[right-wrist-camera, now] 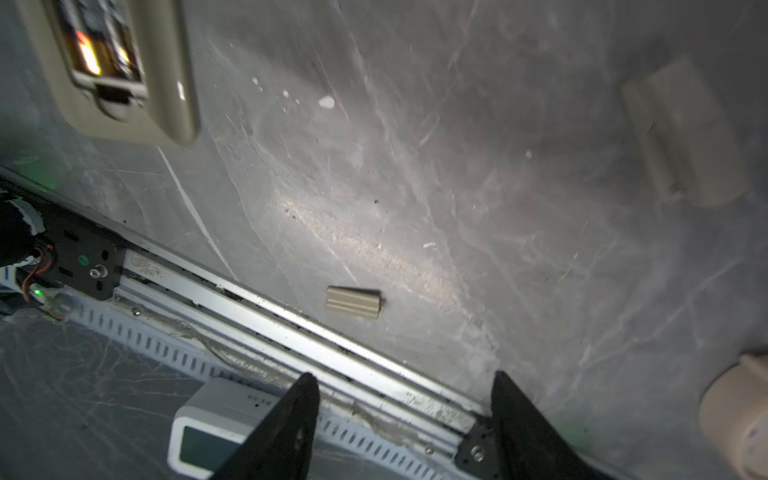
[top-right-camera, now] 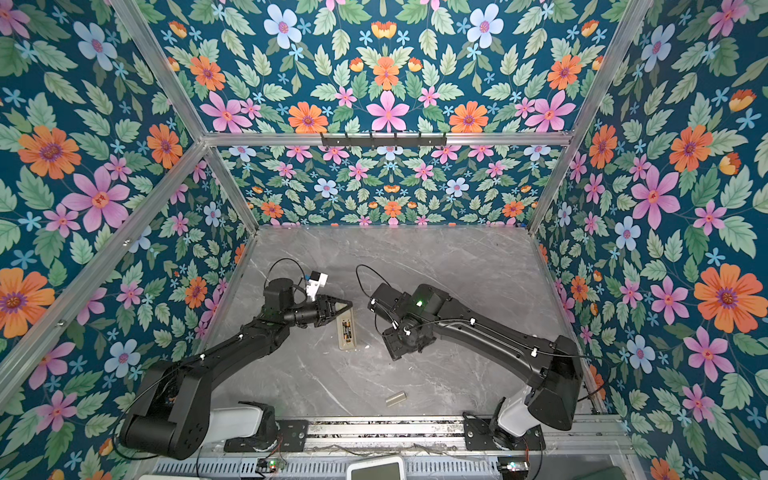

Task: Load the batteries into the remote control
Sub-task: 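Lift the right gripper off the batteries and draw it back from the remote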

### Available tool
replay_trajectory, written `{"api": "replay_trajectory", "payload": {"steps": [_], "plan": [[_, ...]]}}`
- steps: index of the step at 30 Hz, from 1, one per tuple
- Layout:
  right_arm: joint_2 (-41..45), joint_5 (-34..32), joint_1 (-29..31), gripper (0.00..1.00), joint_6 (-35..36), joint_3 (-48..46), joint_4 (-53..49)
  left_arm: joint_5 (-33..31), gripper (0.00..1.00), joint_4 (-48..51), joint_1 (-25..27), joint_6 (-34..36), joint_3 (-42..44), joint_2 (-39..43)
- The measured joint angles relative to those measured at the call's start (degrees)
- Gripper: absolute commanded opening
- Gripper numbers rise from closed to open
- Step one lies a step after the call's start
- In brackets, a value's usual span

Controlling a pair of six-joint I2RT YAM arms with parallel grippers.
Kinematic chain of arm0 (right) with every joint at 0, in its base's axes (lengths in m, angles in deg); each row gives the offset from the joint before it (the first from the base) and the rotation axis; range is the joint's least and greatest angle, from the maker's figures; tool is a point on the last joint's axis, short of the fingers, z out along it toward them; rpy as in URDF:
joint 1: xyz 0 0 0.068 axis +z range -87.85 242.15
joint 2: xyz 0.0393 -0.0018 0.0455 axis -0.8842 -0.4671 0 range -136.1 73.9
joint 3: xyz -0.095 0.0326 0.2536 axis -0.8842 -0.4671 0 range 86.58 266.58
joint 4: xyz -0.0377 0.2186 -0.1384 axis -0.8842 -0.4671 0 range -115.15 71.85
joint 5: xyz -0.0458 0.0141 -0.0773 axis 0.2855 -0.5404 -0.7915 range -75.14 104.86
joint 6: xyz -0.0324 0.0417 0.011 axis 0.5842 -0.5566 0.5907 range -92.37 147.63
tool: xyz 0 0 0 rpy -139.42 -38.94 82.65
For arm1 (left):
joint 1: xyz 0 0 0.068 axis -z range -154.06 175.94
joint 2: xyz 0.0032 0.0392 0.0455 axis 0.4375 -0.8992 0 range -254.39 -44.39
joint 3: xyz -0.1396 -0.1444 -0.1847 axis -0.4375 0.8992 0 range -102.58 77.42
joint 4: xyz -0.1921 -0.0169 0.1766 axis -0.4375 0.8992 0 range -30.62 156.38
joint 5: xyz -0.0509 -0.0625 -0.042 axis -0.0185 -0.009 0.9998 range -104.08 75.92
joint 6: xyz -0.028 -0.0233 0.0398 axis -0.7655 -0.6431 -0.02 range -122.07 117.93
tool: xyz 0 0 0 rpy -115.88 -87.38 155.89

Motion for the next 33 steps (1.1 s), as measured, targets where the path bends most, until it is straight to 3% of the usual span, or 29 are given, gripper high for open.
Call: {"api": "replay_trajectory", "payload": {"steps": [9, 14, 19, 33], "plan": [[-4.63, 12.44, 1.11, 0.67, -16.13, -7.04, 4.61, -5.90, 0.00, 10.38, 0.00, 9.35, 2.54, 5.68], [-12.04, 12.98, 4.61, 0.67, -17.53, 0.98, 4.26, -4.81, 0.00, 11.02, 0.00, 10.95, 5.20, 8.87], [-12.39, 8.33, 5.68, 0.66, -14.97, 10.62, 6.10, -1.01, 0.00, 5.55, -0.07, 5.60, 9.42, 10.71], [-6.27, 9.46, 1.16, 0.56, -9.40, 6.95, 23.65, 8.15, 0.00, -22.38, -0.04, -13.29, 12.00, 11.61]]}}
